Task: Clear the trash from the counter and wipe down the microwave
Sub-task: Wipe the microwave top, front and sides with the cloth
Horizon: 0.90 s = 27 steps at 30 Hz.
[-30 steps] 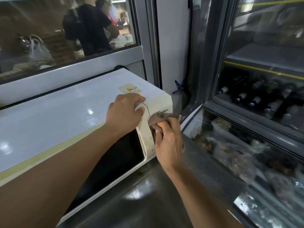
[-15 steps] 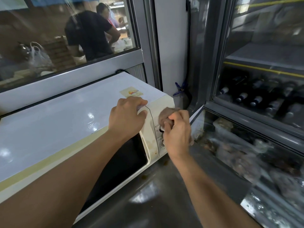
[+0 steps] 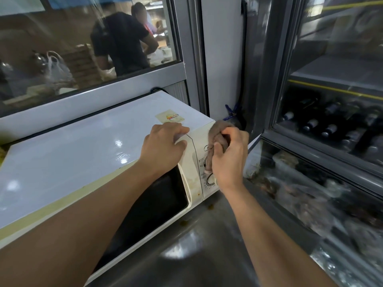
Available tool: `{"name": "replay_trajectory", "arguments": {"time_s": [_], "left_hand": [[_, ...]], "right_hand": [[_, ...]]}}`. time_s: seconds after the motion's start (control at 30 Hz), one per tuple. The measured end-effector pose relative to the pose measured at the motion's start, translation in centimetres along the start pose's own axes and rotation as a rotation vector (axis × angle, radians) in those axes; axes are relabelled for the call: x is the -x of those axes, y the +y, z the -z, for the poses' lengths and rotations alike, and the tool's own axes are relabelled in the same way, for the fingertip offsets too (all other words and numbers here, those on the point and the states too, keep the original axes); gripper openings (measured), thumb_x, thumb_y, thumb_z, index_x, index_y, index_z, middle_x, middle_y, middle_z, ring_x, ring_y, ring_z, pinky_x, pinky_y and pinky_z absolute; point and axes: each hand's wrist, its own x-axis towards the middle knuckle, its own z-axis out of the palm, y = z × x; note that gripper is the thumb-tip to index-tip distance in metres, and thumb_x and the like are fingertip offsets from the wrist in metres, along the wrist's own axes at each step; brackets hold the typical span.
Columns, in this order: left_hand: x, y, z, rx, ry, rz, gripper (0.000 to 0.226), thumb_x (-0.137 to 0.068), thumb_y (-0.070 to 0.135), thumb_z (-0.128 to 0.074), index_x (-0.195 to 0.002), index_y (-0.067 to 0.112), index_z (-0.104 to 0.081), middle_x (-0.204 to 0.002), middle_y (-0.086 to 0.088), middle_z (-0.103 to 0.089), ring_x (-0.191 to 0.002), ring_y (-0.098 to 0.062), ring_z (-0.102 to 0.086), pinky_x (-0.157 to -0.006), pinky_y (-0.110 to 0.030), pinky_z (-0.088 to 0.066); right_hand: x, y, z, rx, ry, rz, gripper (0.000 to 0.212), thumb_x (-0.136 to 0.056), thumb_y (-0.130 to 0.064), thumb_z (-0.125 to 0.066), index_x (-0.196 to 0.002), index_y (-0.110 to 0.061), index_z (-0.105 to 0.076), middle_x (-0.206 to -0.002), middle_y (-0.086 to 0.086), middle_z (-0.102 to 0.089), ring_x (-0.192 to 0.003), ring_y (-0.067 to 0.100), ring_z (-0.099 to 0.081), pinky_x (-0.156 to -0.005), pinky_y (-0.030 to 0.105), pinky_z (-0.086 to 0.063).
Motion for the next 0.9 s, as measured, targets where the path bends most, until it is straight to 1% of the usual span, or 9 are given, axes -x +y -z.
{"name": "replay_trajectory", "arguments": {"time_s": [0.13, 0.23, 0.33, 0.47, 0.5, 0.57, 0.63, 0.73, 0.9], "left_hand": [[-0.3, -0.2, 1.1, 0.209, -0.073, 0.08, 0.039, -0.088, 0.0, -0.05, -0.121, 0.018, -0.063, -0.128, 0.007, -0.059, -0.122, -0.007, -0.051, -0.098, -0.017, -0.035], [0.6, -0.6, 2.2, 0.13, -0.076, 0.076, 0.04, -0.088, -0.002, -0.049, -0.119, 0.018, -0.063, -0.127, 0.008, -0.058, -0.118, -0.002, -0.05, -0.091, -0.009, -0.03], [2.3, -2.0, 3.3, -0.028, -0.047, 0.042, 0.04, -0.087, 0.0, -0.05, -0.119, 0.021, -0.063, -0.13, 0.007, -0.057, -0.122, -0.012, -0.049, -0.106, -0.028, -0.034], [4.2, -4.4, 4.8, -0.061, -0.006, 0.055, 0.039, -0.087, 0.002, -0.053, -0.117, 0.022, -0.064, -0.127, 0.008, -0.058, -0.123, -0.019, -0.047, -0.105, -0.042, -0.037], [4.5, -4.7, 5.0, -0.051, -0.001, 0.064, 0.039, -0.087, 0.002, -0.053, -0.118, 0.023, -0.064, -0.127, 0.009, -0.057, -0.124, -0.02, -0.046, -0.106, -0.043, -0.036], [4.9, -5.2, 5.0, -0.031, 0.001, 0.065, 0.04, -0.088, 0.003, -0.052, -0.12, 0.023, -0.063, -0.13, 0.01, -0.056, -0.127, -0.02, -0.043, -0.107, -0.044, -0.035], [5.0, -5.4, 4.8, -0.029, 0.003, 0.047, 0.041, -0.087, 0.003, -0.051, -0.121, 0.023, -0.063, -0.133, 0.007, -0.055, -0.13, -0.022, -0.04, -0.108, -0.045, -0.035], [5.1, -5.3, 4.7, -0.005, 0.013, 0.08, 0.041, -0.089, 0.004, -0.049, -0.123, 0.022, -0.062, -0.135, 0.008, -0.052, -0.133, -0.02, -0.034, -0.111, -0.044, -0.03], [5.3, -4.9, 4.8, -0.025, 0.013, 0.085, 0.043, -0.091, 0.003, -0.045, -0.128, 0.02, -0.058, -0.136, 0.011, -0.051, -0.132, -0.019, -0.031, -0.109, -0.034, -0.029]], "right_hand": [[2.8, -2.0, -1.4, 0.026, -0.077, 0.116, 0.024, -0.08, 0.006, -0.06, -0.1, -0.007, -0.059, -0.111, 0.004, -0.043, -0.097, 0.01, -0.048, -0.085, 0.011, -0.037], [2.8, -1.8, -1.1, 0.061, -0.137, 0.187, 0.022, -0.08, 0.005, -0.061, -0.099, -0.005, -0.061, -0.11, 0.007, -0.046, -0.093, 0.008, -0.046, -0.083, 0.007, -0.033], [0.4, -0.9, 0.1, 0.062, -0.079, 0.078, 0.02, -0.083, 0.007, -0.055, -0.1, -0.003, -0.059, -0.105, 0.004, -0.041, -0.094, 0.013, -0.048, -0.081, -0.006, -0.025], [1.6, -2.0, -0.6, 0.054, -0.082, 0.021, 0.021, -0.085, 0.005, -0.056, -0.102, -0.006, -0.056, -0.106, -0.001, -0.036, -0.095, 0.011, -0.047, -0.078, -0.003, -0.031], [2.8, -2.6, -1.1, 0.052, -0.1, 0.051, 0.022, -0.084, 0.005, -0.056, -0.102, -0.007, -0.056, -0.107, -0.002, -0.036, -0.096, 0.012, -0.048, -0.081, 0.001, -0.035], [5.0, -3.4, -2.2, 0.078, -0.12, 0.137, 0.021, -0.082, 0.003, -0.057, -0.098, -0.011, -0.056, -0.107, 0.0, -0.039, -0.1, 0.019, -0.052, -0.085, 0.023, -0.048], [6.2, -3.6, -2.7, 0.108, -0.158, 0.242, 0.019, -0.081, 0.001, -0.057, -0.095, -0.012, -0.056, -0.106, 0.004, -0.042, -0.099, 0.025, -0.055, -0.082, 0.037, -0.053], [5.7, -3.5, -2.3, 0.047, -0.198, 0.303, 0.014, -0.083, -0.001, -0.05, -0.092, -0.006, -0.059, -0.103, 0.009, -0.046, -0.093, 0.024, -0.054, -0.081, 0.027, -0.049], [2.5, -3.9, -1.2, 0.048, -0.164, 0.074, 0.018, -0.086, 0.001, -0.054, -0.098, -0.01, -0.059, -0.107, -0.003, -0.038, -0.093, 0.012, -0.05, -0.078, 0.008, -0.033]]}}
